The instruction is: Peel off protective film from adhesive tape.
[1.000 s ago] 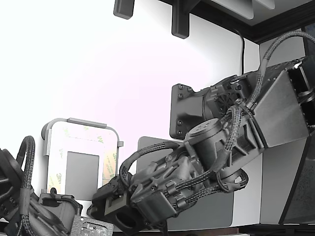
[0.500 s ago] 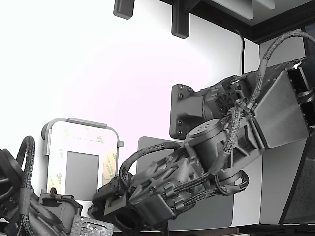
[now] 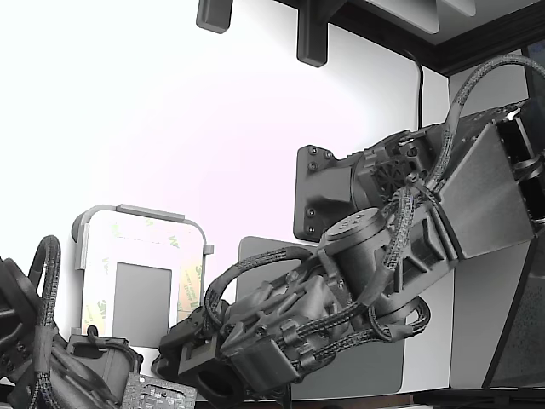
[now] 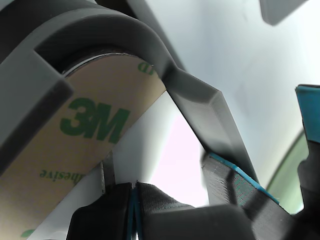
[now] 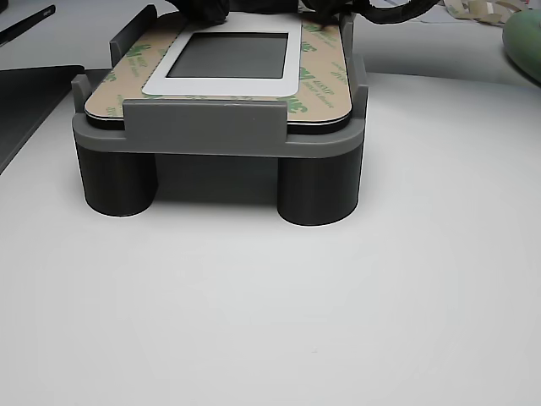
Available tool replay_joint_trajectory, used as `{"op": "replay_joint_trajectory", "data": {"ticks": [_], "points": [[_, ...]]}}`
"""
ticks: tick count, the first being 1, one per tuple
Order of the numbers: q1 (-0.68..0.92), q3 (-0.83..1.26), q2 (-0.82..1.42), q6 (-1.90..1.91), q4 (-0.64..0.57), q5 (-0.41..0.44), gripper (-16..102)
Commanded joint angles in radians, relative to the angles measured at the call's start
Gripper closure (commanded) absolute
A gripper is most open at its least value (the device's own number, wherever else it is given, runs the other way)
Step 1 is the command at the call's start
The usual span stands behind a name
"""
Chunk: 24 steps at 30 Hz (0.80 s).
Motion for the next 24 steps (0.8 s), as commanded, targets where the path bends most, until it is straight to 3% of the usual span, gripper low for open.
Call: {"op": "replay_joint_trajectory", "data": {"ticks": [1, 24], "points": [[-0.009, -0.031, 0.02, 0.002, -0.003, -0.003, 97], [-0.026, -0.02, 0.005, -0.04, -0.037, -0.017, 97]]}}
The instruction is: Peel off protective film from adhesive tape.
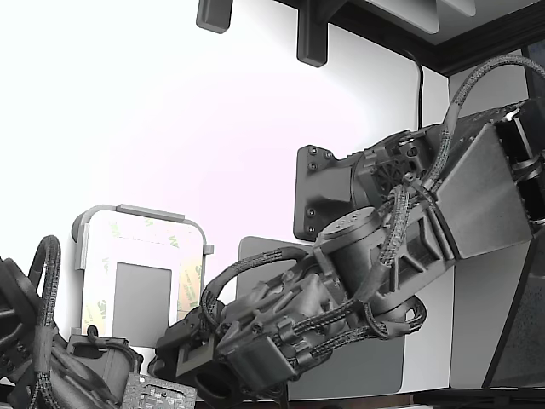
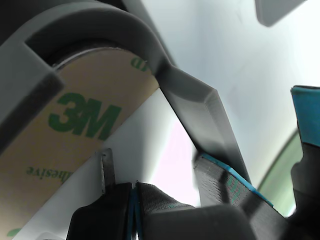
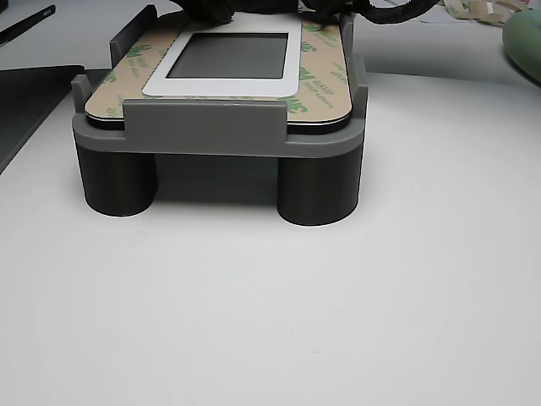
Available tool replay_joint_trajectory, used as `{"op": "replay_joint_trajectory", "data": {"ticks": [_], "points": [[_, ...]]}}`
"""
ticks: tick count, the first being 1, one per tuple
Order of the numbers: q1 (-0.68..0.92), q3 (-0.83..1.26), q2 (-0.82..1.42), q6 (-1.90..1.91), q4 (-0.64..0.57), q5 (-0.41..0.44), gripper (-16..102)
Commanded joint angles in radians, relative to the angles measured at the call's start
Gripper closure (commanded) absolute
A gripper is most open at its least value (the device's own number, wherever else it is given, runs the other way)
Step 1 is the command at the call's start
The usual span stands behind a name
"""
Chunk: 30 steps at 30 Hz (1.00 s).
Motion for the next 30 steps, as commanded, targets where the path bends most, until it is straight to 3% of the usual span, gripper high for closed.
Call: {"op": "replay_joint_trajectory", "data": {"ticks": [1, 30], "points": [[-0.018, -0.015, 0.02, -0.005, -0.009, -0.005, 97], [-0.002, 0.02, 0.055, 0.055, -0.018, -0.012, 97]]}}
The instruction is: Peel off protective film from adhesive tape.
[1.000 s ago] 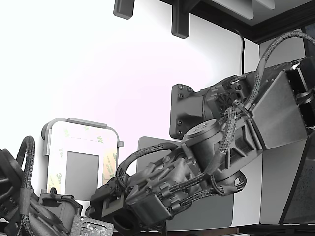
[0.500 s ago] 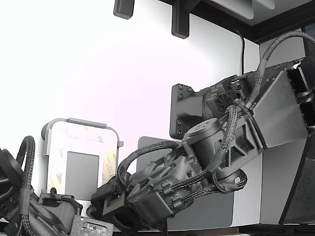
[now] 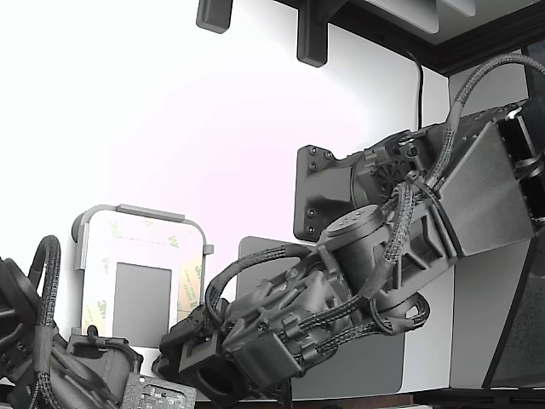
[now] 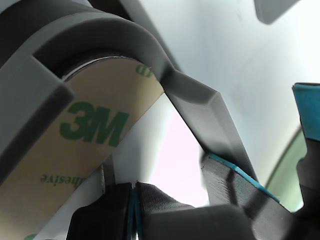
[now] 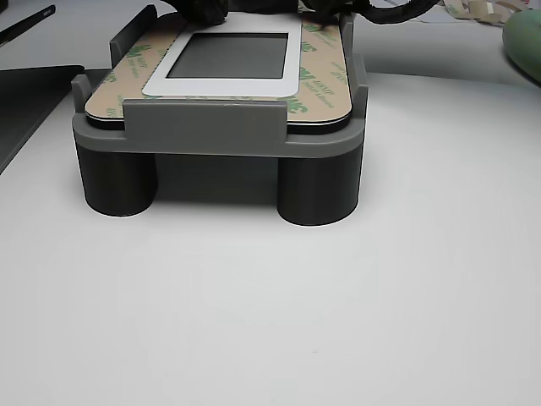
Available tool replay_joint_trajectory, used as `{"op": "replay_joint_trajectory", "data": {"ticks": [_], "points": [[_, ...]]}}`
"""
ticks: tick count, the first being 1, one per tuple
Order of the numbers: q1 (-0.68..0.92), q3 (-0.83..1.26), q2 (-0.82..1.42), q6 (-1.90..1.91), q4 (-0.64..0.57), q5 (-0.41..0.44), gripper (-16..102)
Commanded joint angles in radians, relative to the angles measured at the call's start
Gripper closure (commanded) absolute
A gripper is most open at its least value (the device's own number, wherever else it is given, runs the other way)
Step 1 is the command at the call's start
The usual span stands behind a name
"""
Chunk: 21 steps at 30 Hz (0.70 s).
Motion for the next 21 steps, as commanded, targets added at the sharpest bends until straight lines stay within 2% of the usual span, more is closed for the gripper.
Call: {"op": "replay_joint_trajectory", "data": {"ticks": [1, 21], "points": [[-0.005, -0.018, 0.028, 0.002, -0.006, -0.009, 97], [0.0, -0.041, 0.008, 0.008, -0.008, -0.028, 97]]}}
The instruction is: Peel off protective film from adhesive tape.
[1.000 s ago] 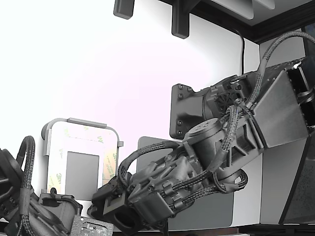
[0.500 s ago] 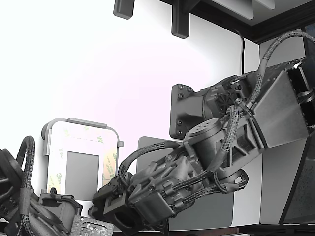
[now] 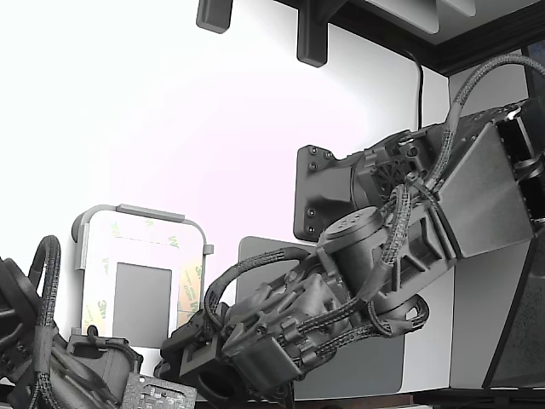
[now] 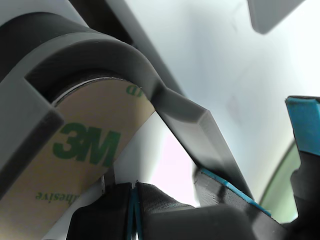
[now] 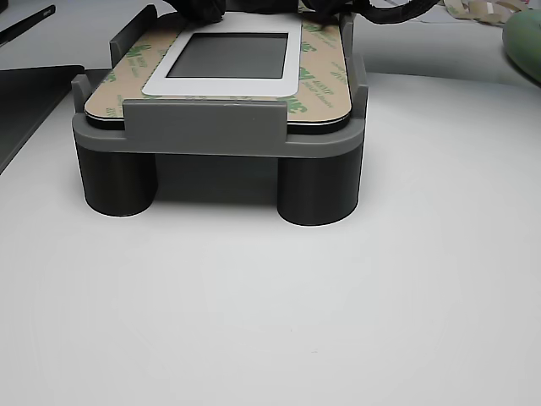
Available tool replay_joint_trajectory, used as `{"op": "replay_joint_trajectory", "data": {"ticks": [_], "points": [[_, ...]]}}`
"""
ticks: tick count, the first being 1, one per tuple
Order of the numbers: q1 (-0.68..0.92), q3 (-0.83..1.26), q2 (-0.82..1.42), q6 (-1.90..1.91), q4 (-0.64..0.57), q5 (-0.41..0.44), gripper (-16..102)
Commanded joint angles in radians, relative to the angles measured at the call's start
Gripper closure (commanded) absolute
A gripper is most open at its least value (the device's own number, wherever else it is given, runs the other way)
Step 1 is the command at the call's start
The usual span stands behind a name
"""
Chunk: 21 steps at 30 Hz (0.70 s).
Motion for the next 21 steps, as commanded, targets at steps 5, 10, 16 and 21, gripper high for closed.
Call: {"op": "replay_joint_trajectory", "data": {"ticks": [5, 10, 16, 21], "points": [[-0.005, -0.035, 0.018, 0.0, 0.0, -0.009, 97], [-0.005, -0.04, 0.02, -0.003, 0.009, -0.005, 97], [-0.005, -0.052, 0.018, -0.008, 0.023, -0.002, 97], [-0.005, -0.054, 0.017, -0.003, 0.021, -0.003, 97]]}}
